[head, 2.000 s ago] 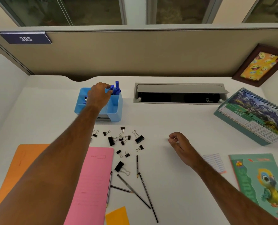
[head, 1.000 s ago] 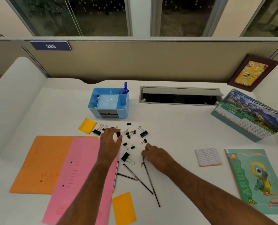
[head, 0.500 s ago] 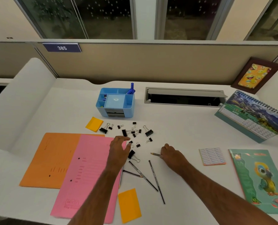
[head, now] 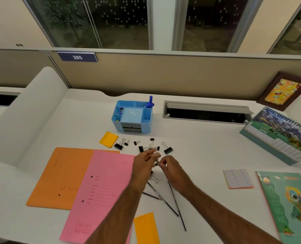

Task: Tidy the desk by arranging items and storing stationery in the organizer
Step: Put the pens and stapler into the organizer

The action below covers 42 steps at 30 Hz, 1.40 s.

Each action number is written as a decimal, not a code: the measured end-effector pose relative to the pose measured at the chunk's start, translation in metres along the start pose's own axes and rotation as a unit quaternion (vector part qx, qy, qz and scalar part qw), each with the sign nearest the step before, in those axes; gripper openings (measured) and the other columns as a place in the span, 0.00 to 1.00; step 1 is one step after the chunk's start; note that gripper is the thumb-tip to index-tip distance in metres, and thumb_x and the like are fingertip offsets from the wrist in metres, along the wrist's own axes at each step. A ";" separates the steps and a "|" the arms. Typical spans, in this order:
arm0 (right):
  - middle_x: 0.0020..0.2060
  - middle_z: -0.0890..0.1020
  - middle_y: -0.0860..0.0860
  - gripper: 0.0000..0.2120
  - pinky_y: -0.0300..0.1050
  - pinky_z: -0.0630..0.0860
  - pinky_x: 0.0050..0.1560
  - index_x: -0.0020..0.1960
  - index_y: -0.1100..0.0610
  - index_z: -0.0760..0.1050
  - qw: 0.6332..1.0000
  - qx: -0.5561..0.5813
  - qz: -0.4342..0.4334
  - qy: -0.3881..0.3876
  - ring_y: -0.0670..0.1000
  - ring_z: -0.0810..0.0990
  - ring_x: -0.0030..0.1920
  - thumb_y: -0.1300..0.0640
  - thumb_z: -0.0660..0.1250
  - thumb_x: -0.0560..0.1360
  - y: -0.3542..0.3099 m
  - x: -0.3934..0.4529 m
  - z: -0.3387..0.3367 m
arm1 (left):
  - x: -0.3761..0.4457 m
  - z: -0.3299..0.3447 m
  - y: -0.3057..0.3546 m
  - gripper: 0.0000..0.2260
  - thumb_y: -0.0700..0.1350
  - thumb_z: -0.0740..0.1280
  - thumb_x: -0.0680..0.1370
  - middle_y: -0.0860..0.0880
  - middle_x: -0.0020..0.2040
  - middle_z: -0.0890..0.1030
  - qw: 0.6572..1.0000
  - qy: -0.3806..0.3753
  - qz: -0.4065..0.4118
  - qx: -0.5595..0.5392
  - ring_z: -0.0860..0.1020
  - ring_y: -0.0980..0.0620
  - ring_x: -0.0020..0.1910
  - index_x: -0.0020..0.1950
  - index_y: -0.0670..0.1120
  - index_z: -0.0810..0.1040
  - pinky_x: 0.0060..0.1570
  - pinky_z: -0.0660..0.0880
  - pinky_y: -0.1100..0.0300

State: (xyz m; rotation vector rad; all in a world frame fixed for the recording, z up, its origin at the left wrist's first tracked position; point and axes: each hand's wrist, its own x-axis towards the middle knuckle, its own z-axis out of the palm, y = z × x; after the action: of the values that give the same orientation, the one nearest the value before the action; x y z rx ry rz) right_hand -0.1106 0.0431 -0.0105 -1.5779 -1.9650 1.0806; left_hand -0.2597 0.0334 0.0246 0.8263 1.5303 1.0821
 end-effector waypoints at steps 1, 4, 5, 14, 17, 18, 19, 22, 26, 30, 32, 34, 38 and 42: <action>0.46 0.76 0.43 0.06 0.48 0.76 0.49 0.51 0.50 0.72 1.000 0.012 -0.001 0.014 0.45 0.76 0.47 0.49 0.61 0.84 -0.004 0.002 0.001 | 0.003 -0.003 0.004 0.12 0.44 0.74 0.79 0.53 0.51 0.88 1.000 -0.006 -0.006 -0.024 0.85 0.56 0.52 0.62 0.48 0.83 0.53 0.81 0.59; 0.44 0.76 0.41 0.05 0.46 0.76 0.48 0.51 0.51 0.72 0.998 0.045 -0.005 0.041 0.42 0.76 0.46 0.51 0.61 0.84 -0.010 0.009 0.003 | 0.008 -0.010 0.011 0.12 0.44 0.76 0.77 0.52 0.52 0.88 0.999 -0.020 -0.013 -0.039 0.85 0.54 0.54 0.60 0.47 0.84 0.55 0.80 0.59; 0.44 0.76 0.41 0.05 0.45 0.76 0.49 0.51 0.52 0.72 0.998 0.055 -0.006 0.042 0.42 0.77 0.47 0.51 0.61 0.84 -0.011 0.012 0.003 | 0.009 -0.011 0.013 0.11 0.44 0.76 0.76 0.51 0.51 0.88 0.999 -0.020 -0.015 -0.041 0.85 0.53 0.54 0.59 0.46 0.85 0.53 0.80 0.61; 0.43 0.79 0.46 0.09 0.37 0.73 0.42 0.47 0.50 0.72 0.993 0.098 0.045 0.038 0.43 0.76 0.41 0.46 0.66 0.81 -0.002 0.028 -0.013 | 0.057 -0.035 0.051 0.11 0.44 0.75 0.77 0.54 0.53 0.88 0.998 0.030 0.038 -0.027 0.84 0.59 0.54 0.60 0.47 0.86 0.55 0.80 0.63; 0.40 0.80 0.46 0.11 0.38 0.72 0.40 0.44 0.48 0.73 0.993 0.044 0.106 -0.015 0.43 0.75 0.37 0.43 0.67 0.79 0.015 0.026 -0.020 | 0.097 -0.056 0.076 0.12 0.46 0.74 0.79 0.54 0.57 0.86 0.992 0.062 0.100 0.034 0.82 0.59 0.58 0.62 0.49 0.85 0.52 0.81 0.66; 0.39 0.80 0.46 0.11 0.37 0.71 0.39 0.43 0.48 0.72 0.992 0.016 0.118 -0.031 0.43 0.75 0.36 0.42 0.68 0.78 0.021 0.025 -0.022 | 0.112 -0.063 0.083 0.12 0.47 0.73 0.79 0.53 0.58 0.86 0.989 0.070 0.122 0.051 0.82 0.58 0.58 0.63 0.48 0.85 0.55 0.80 0.65; 0.37 0.79 0.45 0.12 0.37 0.71 0.38 0.42 0.48 0.72 0.990 -0.010 0.130 -0.050 0.43 0.74 0.35 0.42 0.68 0.78 0.028 0.024 -0.023 | 0.129 -0.070 0.091 0.12 0.46 0.73 0.79 0.53 0.57 0.86 0.985 0.079 0.140 0.063 0.83 0.57 0.57 0.62 0.48 0.85 0.58 0.80 0.62; 0.33 0.75 0.44 0.15 0.38 0.69 0.35 0.41 0.49 0.72 0.978 -0.068 0.161 -0.113 0.42 0.72 0.33 0.40 0.69 0.76 0.043 0.019 -0.023 | 0.175 -0.091 0.109 0.07 0.47 0.74 0.79 0.52 0.54 0.87 0.971 0.118 0.180 0.107 0.85 0.53 0.54 0.57 0.53 0.86 0.60 0.81 0.50; 0.34 0.77 0.44 0.18 0.41 0.70 0.37 0.42 0.50 0.74 0.966 -0.107 0.175 -0.159 0.43 0.72 0.33 0.36 0.71 0.71 0.052 0.012 -0.019 | 0.218 -0.103 0.119 0.12 0.48 0.72 0.80 0.48 0.56 0.86 0.954 0.146 0.200 0.168 0.84 0.55 0.51 0.61 0.46 0.85 0.47 0.81 0.68; 0.36 0.78 0.45 0.22 0.42 0.70 0.38 0.43 0.50 0.73 0.963 -0.122 0.170 -0.172 0.44 0.73 0.35 0.32 0.72 0.68 0.048 0.011 -0.016 | 0.241 -0.104 0.120 0.13 0.48 0.73 0.80 0.49 0.56 0.86 0.951 0.143 0.204 0.181 0.83 0.55 0.55 0.63 0.44 0.84 0.58 0.80 0.63; 0.39 0.78 0.45 0.24 0.42 0.70 0.38 0.45 0.50 0.72 0.961 -0.146 0.158 -0.176 0.45 0.74 0.37 0.31 0.72 0.67 0.047 0.011 -0.016 | 0.249 -0.102 0.118 0.13 0.48 0.72 0.80 0.49 0.57 0.86 0.954 0.141 0.199 0.176 0.83 0.54 0.56 0.63 0.44 0.84 0.58 0.79 0.63; 0.39 0.77 0.45 0.24 0.42 0.69 0.39 0.45 0.50 0.71 0.959 -0.169 0.145 -0.177 0.46 0.73 0.37 0.31 0.72 0.68 0.047 0.011 -0.016 | 0.256 -0.099 0.115 0.14 0.49 0.72 0.80 0.50 0.58 0.85 0.954 0.136 0.195 0.185 0.82 0.53 0.58 0.63 0.45 0.84 0.56 0.79 0.64; 0.40 0.79 0.45 0.20 0.43 0.71 0.43 0.44 0.48 0.71 0.954 -0.203 0.134 -0.176 0.47 0.77 0.41 0.32 0.70 0.70 0.045 0.013 -0.015 | 0.265 -0.092 0.103 0.14 0.51 0.71 0.81 0.49 0.61 0.85 0.947 0.101 0.187 0.242 0.81 0.53 0.59 0.63 0.46 0.84 0.59 0.80 0.54; 0.41 0.81 0.45 0.19 0.45 0.75 0.47 0.44 0.49 0.73 0.951 -0.212 0.140 -0.175 0.48 0.80 0.42 0.33 0.69 0.72 0.045 0.016 -0.014 | 0.269 -0.091 0.087 0.14 0.50 0.70 0.81 0.48 0.60 0.85 0.920 0.097 0.200 0.324 0.81 0.50 0.61 0.63 0.45 0.84 0.62 0.78 0.53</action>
State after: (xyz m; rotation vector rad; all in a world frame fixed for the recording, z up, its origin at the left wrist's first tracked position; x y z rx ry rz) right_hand -0.0767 0.0659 -0.0392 -2.0565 -2.3840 1.1648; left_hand -0.4102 0.2891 0.0160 1.5802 1.9814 0.9593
